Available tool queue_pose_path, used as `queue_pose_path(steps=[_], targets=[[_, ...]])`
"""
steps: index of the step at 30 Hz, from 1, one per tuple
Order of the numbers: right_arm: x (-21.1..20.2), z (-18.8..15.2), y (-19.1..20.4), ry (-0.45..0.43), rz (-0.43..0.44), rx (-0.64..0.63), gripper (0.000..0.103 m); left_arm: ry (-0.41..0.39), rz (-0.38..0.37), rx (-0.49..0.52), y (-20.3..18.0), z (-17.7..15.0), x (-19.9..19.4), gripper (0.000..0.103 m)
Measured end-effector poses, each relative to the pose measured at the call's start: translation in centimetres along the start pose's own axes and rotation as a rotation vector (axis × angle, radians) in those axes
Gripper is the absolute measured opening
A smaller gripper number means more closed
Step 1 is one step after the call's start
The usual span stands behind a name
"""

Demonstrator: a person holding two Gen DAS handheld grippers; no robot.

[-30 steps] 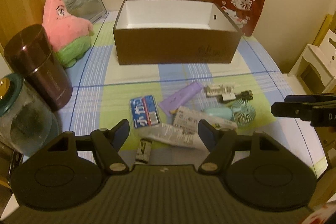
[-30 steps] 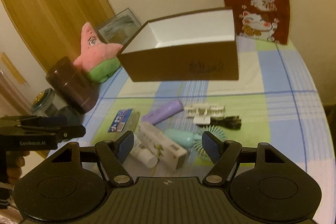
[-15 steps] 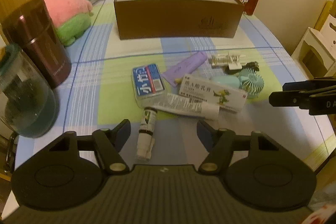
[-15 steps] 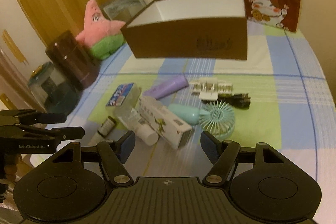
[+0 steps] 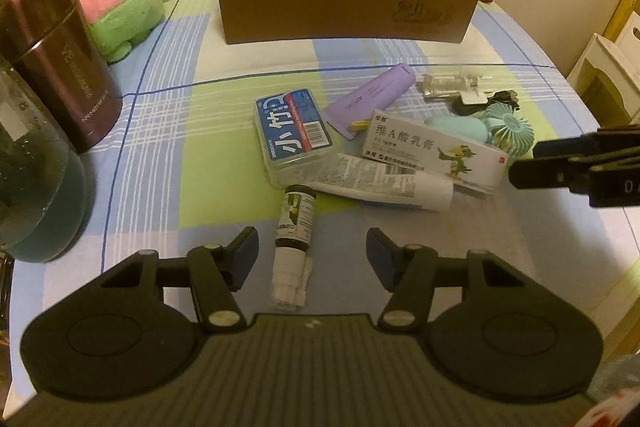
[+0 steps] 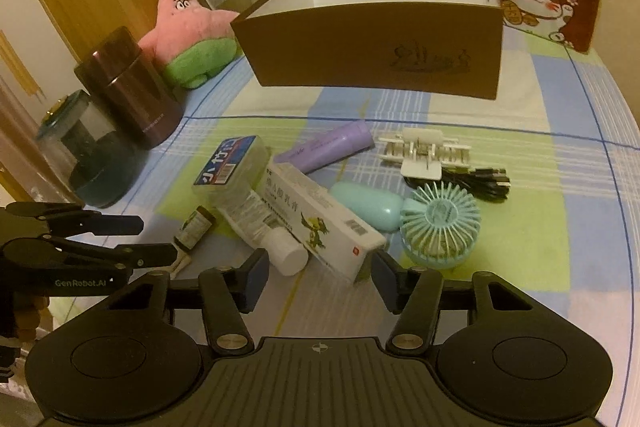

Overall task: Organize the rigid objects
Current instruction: 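Grasp the small brown bottle with left tool while right tool grasps white ointment box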

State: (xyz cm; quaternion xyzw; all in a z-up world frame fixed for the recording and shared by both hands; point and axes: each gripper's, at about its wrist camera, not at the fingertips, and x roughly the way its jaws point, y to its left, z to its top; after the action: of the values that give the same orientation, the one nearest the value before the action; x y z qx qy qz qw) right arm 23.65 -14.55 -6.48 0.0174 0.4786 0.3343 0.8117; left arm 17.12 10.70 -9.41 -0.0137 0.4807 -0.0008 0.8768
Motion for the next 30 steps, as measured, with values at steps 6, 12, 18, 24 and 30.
queue_pose_path(steps=[6, 12, 18, 24, 30], targets=[[2.5, 1.2, -0.5, 0.007, -0.047, -0.034, 0.055, 0.018, 0.003, 0.005, 0.5, 0.2, 1.7, 0.054], [4.6, 1.3, -1.4, 0.043, -0.048, -0.057, 0.055, 0.04, 0.004, 0.006, 1.0, 0.2, 3.1, 0.054], [4.7, 0.6, -1.6, 0.061, -0.032, -0.081, 0.04, 0.056, -0.002, 0.001, 1.3, 0.1, 3.6, 0.049], [3.3, -0.5, -1.2, 0.077, 0.024, -0.054, 0.027, 0.066, -0.001, -0.01, 1.4, -0.1, 4.0, 0.043], [2.7, -1.6, 0.0, 0.114, 0.09, -0.049, 0.027, 0.077, 0.001, -0.021, 1.2, 0.0, 4.5, 0.038]])
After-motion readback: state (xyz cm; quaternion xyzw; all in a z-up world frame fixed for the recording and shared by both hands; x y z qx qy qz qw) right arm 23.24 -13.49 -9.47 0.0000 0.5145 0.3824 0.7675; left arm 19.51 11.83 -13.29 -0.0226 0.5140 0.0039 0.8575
